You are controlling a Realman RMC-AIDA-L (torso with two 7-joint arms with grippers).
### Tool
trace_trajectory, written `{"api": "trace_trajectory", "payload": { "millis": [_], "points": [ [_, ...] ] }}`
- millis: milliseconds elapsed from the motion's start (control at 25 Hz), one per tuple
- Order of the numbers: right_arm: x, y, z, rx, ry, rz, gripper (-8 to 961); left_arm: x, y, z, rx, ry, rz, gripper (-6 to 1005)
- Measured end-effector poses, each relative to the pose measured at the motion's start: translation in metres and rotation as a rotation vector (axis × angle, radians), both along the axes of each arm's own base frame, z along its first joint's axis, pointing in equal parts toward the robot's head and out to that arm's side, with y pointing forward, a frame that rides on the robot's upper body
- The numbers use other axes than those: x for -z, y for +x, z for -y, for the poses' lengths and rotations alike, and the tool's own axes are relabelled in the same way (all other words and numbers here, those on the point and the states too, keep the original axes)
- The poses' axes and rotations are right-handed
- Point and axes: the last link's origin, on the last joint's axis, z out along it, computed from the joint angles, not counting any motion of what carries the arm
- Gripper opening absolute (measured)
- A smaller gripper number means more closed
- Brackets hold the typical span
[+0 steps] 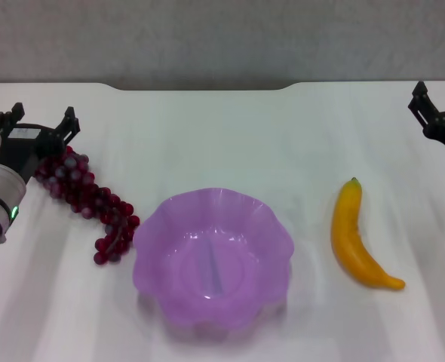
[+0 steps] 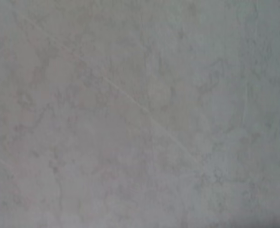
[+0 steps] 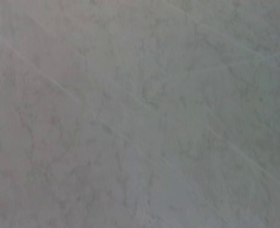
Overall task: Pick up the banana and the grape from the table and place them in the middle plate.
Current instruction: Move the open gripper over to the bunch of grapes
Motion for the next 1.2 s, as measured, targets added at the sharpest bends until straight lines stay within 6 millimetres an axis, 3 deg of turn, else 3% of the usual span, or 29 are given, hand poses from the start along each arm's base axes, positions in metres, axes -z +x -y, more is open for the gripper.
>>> {"api": "trace_trajectory", "payload": {
  "millis": [960, 1200],
  "points": [
    [0.000, 0.002, 0.000, 0.003, -0.004, 0.012, 884, 0.007, 0.001, 0.000, -0.022, -0.038, 0.002, 875],
    [0.002, 0.006, 0.002, 0.021, -0.017, 0.016, 884, 0.021, 0.011, -0.009, -0.091, -0.159, 0.005, 870]
  ]
}}
